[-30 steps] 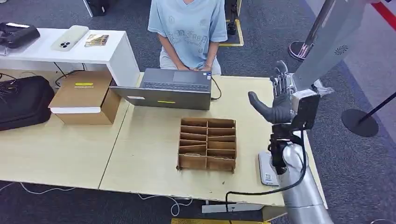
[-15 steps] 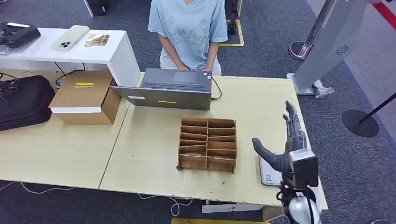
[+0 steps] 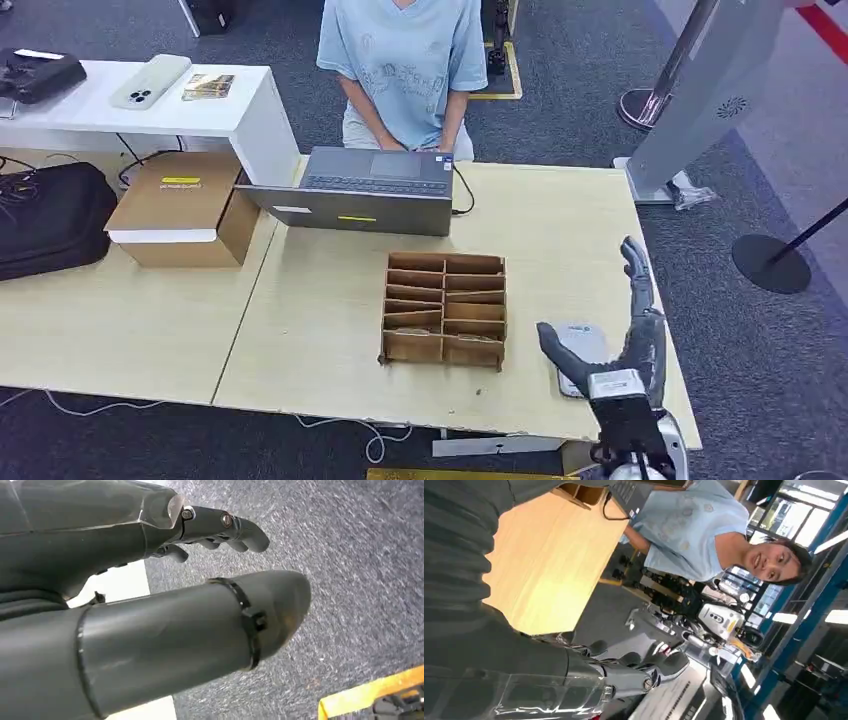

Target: Pass the card to the sensor for recognition and then transmit it.

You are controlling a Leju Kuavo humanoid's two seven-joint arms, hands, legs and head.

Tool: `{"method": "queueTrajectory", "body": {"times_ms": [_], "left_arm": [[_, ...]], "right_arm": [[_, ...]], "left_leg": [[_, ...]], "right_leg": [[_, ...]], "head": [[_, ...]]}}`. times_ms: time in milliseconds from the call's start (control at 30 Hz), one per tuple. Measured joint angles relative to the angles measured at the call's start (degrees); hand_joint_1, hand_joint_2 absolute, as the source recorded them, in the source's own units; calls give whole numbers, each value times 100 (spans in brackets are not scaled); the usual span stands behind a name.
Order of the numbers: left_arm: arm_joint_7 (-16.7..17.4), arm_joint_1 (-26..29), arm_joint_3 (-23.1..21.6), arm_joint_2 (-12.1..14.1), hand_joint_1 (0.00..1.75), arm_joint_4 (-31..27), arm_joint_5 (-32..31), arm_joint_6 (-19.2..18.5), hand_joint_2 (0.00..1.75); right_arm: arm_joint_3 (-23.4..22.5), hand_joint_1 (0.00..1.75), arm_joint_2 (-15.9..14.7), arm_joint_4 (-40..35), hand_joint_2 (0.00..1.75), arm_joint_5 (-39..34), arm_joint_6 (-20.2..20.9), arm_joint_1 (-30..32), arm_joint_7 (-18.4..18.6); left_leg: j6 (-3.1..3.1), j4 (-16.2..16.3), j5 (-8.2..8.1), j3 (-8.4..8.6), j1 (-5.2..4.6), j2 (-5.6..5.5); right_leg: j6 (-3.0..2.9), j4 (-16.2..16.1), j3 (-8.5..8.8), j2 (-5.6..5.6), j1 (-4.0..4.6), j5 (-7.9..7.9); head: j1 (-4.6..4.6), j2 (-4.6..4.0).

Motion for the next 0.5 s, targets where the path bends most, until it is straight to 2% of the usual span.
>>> {"method": "queueTrajectory", "body": {"times_ms": [200, 367, 500], "left_arm": [[39, 54, -295, 0, 0, 0, -2, -70, 0], [35, 57, -559, 2, 0, 0, -2, -68, 0], [24, 60, -736, 9, 0, 0, -2, -65, 0]], "right_arm": [[181, 0, 35, -55, 175, 998, -390, 151, 219], [352, 0, 35, -55, 175, 1971, -337, 174, 764], [435, 0, 26, -55, 175, 2405, -339, 174, 1053]], "left_leg": [[1, -1, -1, -1, 0, 0], [1, -1, 0, 0, 0, 0], [1, -1, 0, 0, 0, 0]], "right_leg": [[-1, 0, -1, 0, 0, -2], [-2, 0, 1, -1, 0, -1], [-2, 0, 1, -1, 0, -1]], "head": [[0, 0], [0, 0], [0, 0]]}}
